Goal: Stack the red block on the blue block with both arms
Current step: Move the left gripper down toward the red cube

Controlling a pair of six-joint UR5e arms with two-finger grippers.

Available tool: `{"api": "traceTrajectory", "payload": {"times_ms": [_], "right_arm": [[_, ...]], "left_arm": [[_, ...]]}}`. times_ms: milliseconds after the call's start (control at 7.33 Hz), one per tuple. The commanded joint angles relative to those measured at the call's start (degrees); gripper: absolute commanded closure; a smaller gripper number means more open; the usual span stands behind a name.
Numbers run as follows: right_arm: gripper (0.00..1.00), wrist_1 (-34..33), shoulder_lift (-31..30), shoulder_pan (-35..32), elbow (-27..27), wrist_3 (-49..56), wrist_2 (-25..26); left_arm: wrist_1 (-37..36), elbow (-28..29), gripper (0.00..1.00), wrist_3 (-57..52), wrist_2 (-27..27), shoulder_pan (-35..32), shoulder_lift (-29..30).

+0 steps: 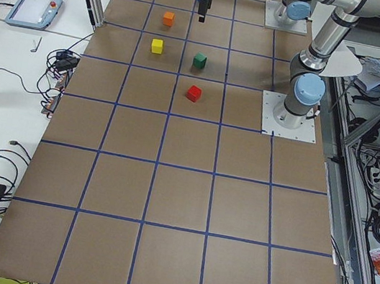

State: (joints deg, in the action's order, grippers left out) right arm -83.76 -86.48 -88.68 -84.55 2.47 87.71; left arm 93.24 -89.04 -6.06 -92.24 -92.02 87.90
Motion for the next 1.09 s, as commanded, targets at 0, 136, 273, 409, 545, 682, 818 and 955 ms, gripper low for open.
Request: {"api": "traceTrajectory", "payload": {"times_ms": [0, 136, 273, 409, 545, 682, 818, 955], "right_arm": [[0.00, 0.0, 0.0, 0.0, 0.0, 0.1, 0.0], [0.00, 0.0, 0.0, 0.0, 0.0, 0.0, 0.0], [0.00, 0.0, 0.0, 0.0, 0.0, 0.0, 0.0], [0.00, 0.0, 0.0, 0.0, 0.0, 0.0, 0.0], [0.00, 0.0, 0.0, 0.0, 0.0, 0.0, 0.0], [0.00, 0.0, 0.0, 0.0, 0.0, 0.0, 0.0], [0.00, 0.0, 0.0, 0.0, 0.0, 0.0, 0.0], [0.00, 0.0, 0.0, 0.0, 0.0, 0.0, 0.0]], "left_arm": [[0.1, -0.1, 0.00, 0.0, 0.0, 0.0, -0.1], [0.1, -0.3, 0.00, 0.0, -0.1, 0.0, -0.2], [0.4, -1.1, 0.00, -0.2, -0.9, 0.3, -0.4], [0.3, -2.3, 0.00, -1.0, -0.6, 1.4, 0.2], [-0.5, -4.2, 0.00, -1.6, -0.2, 4.5, 1.4], [-0.4, -7.0, 0.00, -4.6, -0.5, 7.4, 2.1], [-2.2, -11.2, 0.00, -10.6, -0.7, 9.4, 2.7], [-8.6, -14.9, 0.00, -11.9, -0.7, 10.9, 3.7]]}}
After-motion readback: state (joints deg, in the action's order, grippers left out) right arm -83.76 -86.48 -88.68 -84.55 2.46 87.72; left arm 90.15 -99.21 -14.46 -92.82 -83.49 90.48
